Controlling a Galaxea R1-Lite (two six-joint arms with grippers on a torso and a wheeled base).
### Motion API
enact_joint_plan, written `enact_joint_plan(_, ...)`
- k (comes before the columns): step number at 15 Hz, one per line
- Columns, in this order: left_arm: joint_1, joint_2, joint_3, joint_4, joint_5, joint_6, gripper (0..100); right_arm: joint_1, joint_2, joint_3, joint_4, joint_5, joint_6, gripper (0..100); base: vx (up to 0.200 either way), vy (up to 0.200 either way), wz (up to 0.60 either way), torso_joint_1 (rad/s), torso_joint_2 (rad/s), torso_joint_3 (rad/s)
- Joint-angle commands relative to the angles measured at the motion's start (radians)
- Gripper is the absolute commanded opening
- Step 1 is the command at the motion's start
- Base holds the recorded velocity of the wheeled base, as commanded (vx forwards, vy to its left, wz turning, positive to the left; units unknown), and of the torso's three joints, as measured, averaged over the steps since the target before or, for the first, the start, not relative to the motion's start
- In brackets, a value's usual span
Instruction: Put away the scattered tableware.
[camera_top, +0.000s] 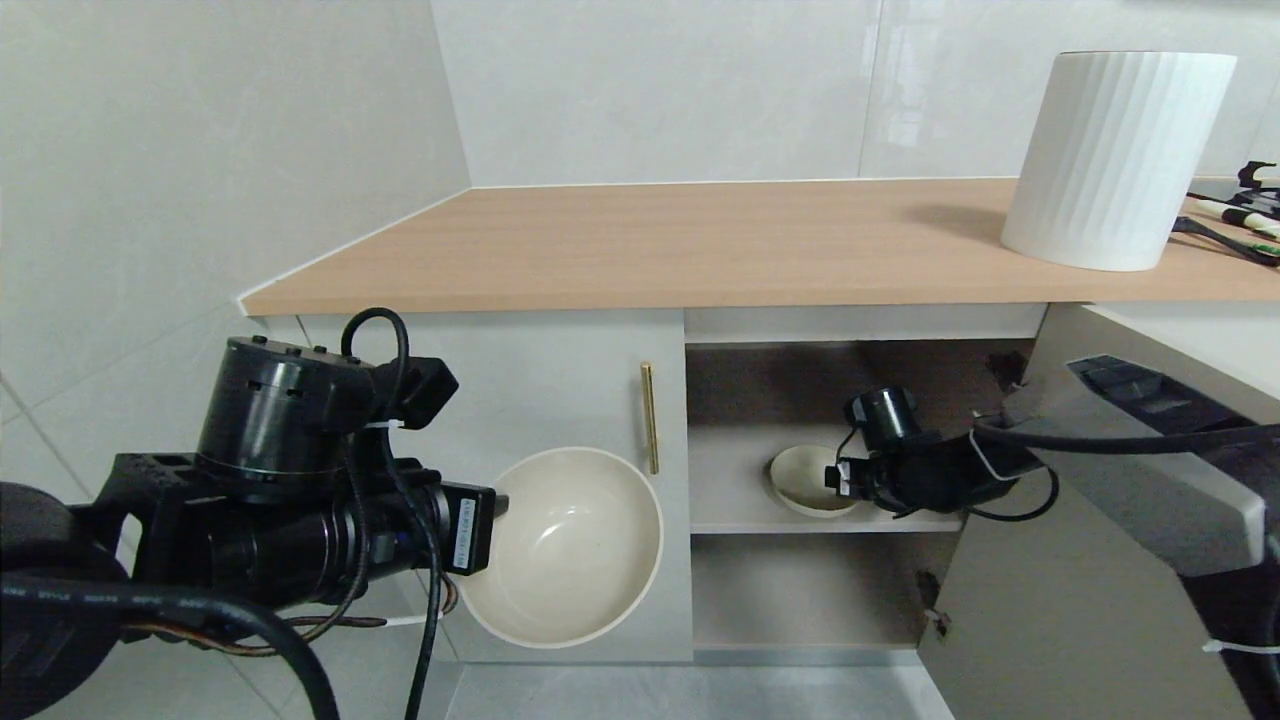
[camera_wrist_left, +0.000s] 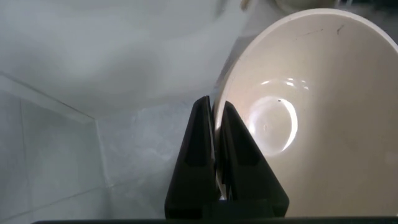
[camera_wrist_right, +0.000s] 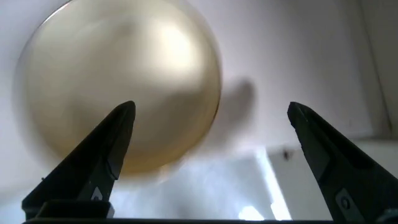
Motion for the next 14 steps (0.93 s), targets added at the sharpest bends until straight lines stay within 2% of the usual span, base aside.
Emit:
enact_joint_plan(1, -0.038, 0.043, -0.009, -0.001, 0.005, 0.015, 0, 0.043, -0.218, 0.175, -0.002, 0.089, -0.006, 100, 0.0, 0.0, 0.0, 0.0, 0.0, 0.0)
enact_joint_plan(3, -0.081, 0.126, -0.06, -0.002, 0.045, 0.015, 0, 0.091, -0.296, 0.248, 0.0, 0.097, -0.007, 100, 0.0, 0.0, 0.0, 0.0, 0.0, 0.0)
enact_joint_plan(6, -0.093, 0.221, -0.101, -0.007, 0.073, 0.012, 0, 0.123, -0.414, 0.33, 0.0, 0.143, -0.006, 100, 0.0, 0.0, 0.0, 0.0, 0.0, 0.0)
enact_joint_plan(7, -0.119, 0.292, -0.107, -0.07, 0.097, 0.007, 0, 0.174, -0.523, 0.397, 0.0, 0.265, -0.003, 100, 0.0, 0.0, 0.0, 0.0, 0.0, 0.0)
enact_joint_plan(8, -0.13, 0.316, -0.107, -0.1, 0.122, 0.004, 0, 0.195, -0.561, 0.411, 0.0, 0.288, -0.001, 100, 0.0, 0.0, 0.0, 0.0, 0.0, 0.0)
enact_joint_plan(10, -0.145, 0.353, -0.101, -0.143, 0.159, -0.001, 0, 0.237, -0.627, 0.437, 0.006, 0.295, -0.001, 100, 0.0, 0.0, 0.0, 0.0, 0.0, 0.0)
enact_joint_plan(11, -0.16, 0.372, -0.089, -0.174, 0.171, -0.001, 0, 0.286, -0.665, 0.463, 0.007, 0.298, -0.001, 100, 0.0, 0.0, 0.0, 0.0, 0.0, 0.0)
enact_joint_plan(14, -0.194, 0.375, -0.075, -0.209, 0.177, -0.001, 0, 0.359, -0.684, 0.488, 0.007, 0.298, -0.001, 100, 0.0, 0.0, 0.0, 0.0, 0.0, 0.0)
